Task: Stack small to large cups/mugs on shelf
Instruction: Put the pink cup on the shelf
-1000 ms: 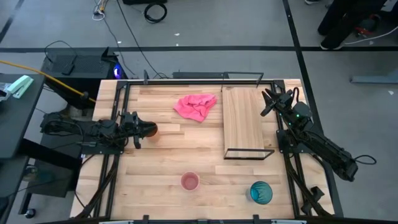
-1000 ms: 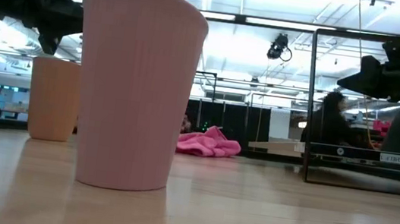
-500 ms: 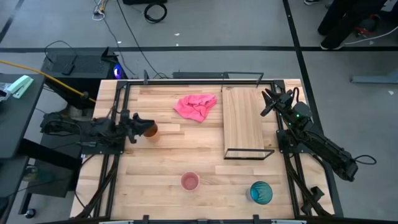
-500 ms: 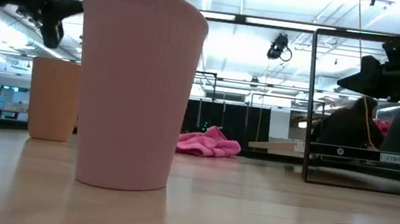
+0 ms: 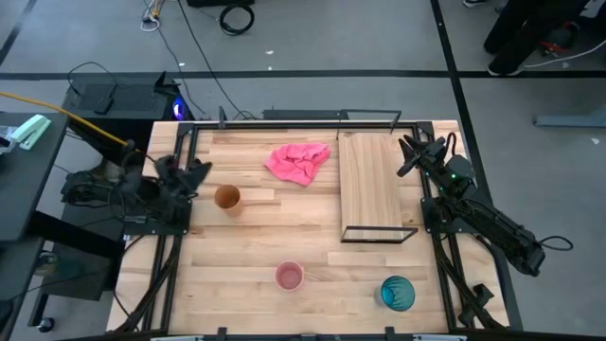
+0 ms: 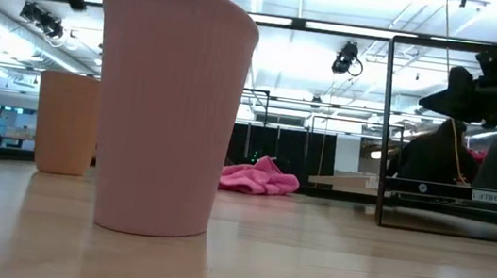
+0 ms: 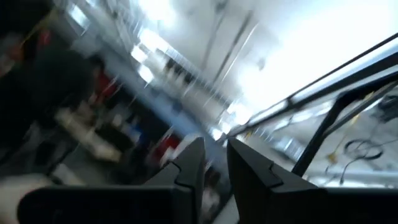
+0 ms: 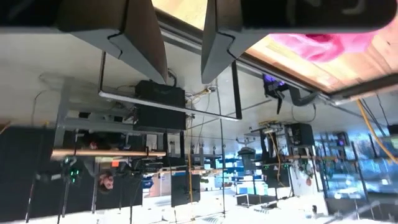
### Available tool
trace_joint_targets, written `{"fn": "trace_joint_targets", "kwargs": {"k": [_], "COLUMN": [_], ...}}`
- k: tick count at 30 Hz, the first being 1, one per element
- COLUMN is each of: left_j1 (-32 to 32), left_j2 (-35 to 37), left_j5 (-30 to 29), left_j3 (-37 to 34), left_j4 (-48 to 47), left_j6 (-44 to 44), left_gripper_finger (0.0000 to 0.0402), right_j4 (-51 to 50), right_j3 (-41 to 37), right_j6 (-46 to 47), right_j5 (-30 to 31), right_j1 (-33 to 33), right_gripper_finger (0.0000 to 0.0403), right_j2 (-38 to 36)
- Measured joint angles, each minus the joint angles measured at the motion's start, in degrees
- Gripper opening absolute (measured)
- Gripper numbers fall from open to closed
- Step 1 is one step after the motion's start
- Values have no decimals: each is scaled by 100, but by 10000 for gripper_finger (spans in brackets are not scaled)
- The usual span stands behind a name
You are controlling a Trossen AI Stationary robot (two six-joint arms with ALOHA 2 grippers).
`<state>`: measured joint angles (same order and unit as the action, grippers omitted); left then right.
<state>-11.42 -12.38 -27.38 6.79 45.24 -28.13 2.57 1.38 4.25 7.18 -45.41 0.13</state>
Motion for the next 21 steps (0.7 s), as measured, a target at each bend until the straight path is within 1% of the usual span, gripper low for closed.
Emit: {"fn": "trace_joint_targets", "kwargs": {"k": [2, 4, 8, 11, 13, 15, 18, 21], "left_j1": [0, 0, 0, 0, -3, -4, -2, 1], "left_j2": [4, 4, -184, -566, -869, -1213, -1858, -2580], "left_j5": [23, 102, 575, 1073, 1160, 1072, 454, 196], "left_j3": [39, 218, 888, 1632, 2266, 3004, 4144, 5234], "left_j4": [573, 721, 534, -61, -965, -2322, -4362, -5983], "left_j6": [404, 792, 1403, 1898, 2066, 2112, 1772, 1284], "left_gripper_finger": [73, 74, 74, 69, 67, 67, 66, 67], "right_j4": [0, 0, 2, 2, 2, 2, 2, 2], "right_j3": [0, -1, -1, -1, 1, -1, 0, -1], "right_j6": [306, 522, 905, 1387, 1771, 1976, 2025, 2146], "right_j5": [0, 0, 0, 0, 0, 0, 0, 0], "right_j1": [0, 0, 0, 0, 0, 0, 0, 0], "right_gripper_finger": [107, 107, 107, 107, 107, 107, 107, 107], "right_j2": [-1, 1, 0, -1, -1, -1, 0, 1]}}
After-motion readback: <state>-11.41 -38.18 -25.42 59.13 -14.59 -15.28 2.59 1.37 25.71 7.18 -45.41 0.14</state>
